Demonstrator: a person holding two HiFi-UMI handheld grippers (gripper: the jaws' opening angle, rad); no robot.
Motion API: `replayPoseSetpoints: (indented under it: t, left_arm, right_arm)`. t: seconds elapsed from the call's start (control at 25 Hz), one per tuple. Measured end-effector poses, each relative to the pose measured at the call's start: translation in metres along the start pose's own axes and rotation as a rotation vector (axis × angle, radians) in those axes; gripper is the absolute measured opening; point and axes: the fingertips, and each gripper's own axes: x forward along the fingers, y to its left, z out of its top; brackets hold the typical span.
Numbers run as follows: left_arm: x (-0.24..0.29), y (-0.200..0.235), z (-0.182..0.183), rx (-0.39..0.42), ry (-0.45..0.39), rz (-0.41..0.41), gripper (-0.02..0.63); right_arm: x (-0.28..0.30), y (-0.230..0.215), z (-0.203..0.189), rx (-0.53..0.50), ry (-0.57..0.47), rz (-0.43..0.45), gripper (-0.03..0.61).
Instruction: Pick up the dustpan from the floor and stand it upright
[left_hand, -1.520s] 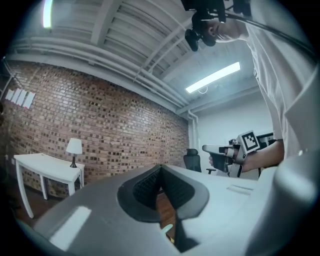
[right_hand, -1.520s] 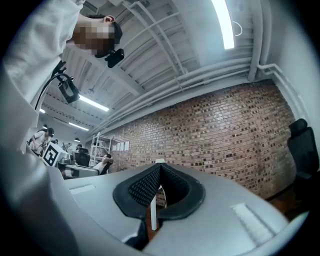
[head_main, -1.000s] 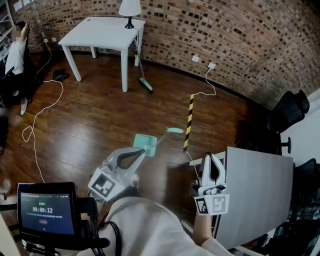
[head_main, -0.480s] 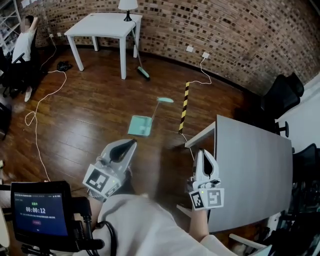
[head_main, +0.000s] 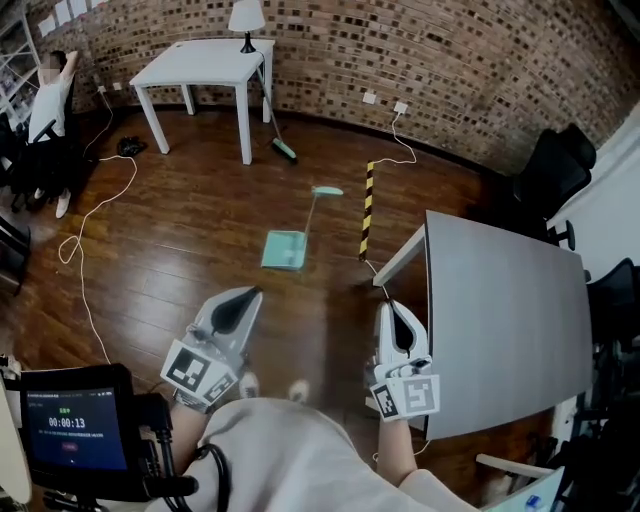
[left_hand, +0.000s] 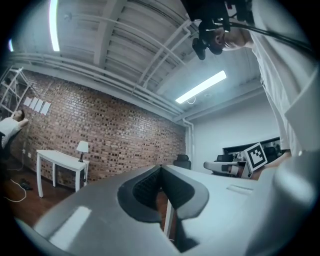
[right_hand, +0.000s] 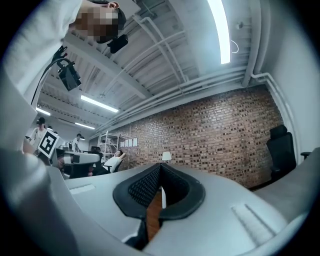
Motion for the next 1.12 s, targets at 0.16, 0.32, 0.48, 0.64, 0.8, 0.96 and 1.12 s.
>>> replayPoseSetpoints:
  t: [0.16,0.32,0.48,0.64,0.8,0.96,1.12]
  left_arm:
    - [-0.011,0.013,0.006,0.026,0.006,-0.008,0.000]
    - [-0.018,0.031,0.013,-0.001,-0.007,0.004,0.000]
    - [-0.017,0.036,0.015,0.022,-0.003,-0.003,0.000]
    - [-0.013,0.034,0.014,0.033,-0.008,-0.026,0.000]
    - [-0.014,0.034,0.013,0.033,-0.006,-0.036,0.000]
    - [-0.014,0.038,0.012,0.037,-0.002,-0.039,0.000]
    - [-0.012,0.041,0.012,0.038,0.001,-0.034,0.000]
  right_arm:
    - [0.001,0.018,-0.003,0.019,-0.014,-0.013,0.014]
    - [0.008,0.038,-0.006,0.048,-0.003,-0.003,0.012]
    - [0.015,0.049,-0.004,0.023,0.007,0.002,0.012]
    - [0.019,0.049,0.001,0.009,0.000,-0.003,0.012]
    - [0.024,0.048,0.000,-0.013,0.016,-0.027,0.012]
    - [0.029,0.045,0.000,-0.022,0.028,-0.048,0.012]
    - [0.031,0.042,0.003,-0.021,0.025,-0.054,0.012]
